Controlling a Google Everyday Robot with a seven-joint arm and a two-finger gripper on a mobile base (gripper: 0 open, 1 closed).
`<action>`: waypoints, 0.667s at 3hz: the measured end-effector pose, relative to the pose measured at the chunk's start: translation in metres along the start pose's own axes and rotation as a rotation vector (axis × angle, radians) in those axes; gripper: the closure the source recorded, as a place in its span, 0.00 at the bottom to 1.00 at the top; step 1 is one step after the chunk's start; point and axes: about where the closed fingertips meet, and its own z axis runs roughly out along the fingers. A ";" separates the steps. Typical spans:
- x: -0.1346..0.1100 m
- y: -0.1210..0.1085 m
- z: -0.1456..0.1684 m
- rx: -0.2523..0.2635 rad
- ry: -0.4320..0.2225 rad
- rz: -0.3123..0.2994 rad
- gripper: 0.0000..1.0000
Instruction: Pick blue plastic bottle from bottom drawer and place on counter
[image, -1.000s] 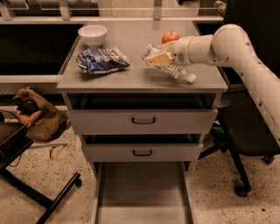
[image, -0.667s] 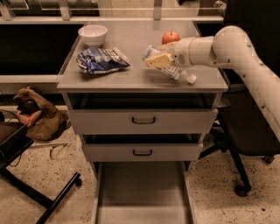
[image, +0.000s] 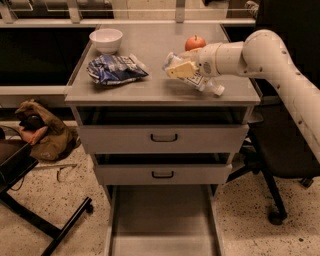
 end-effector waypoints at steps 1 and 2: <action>0.000 0.000 0.000 0.000 0.000 0.000 0.35; 0.000 0.000 0.000 0.000 0.000 0.000 0.12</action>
Offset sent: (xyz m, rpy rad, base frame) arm 0.0000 0.0000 0.0000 0.0000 0.0000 0.0000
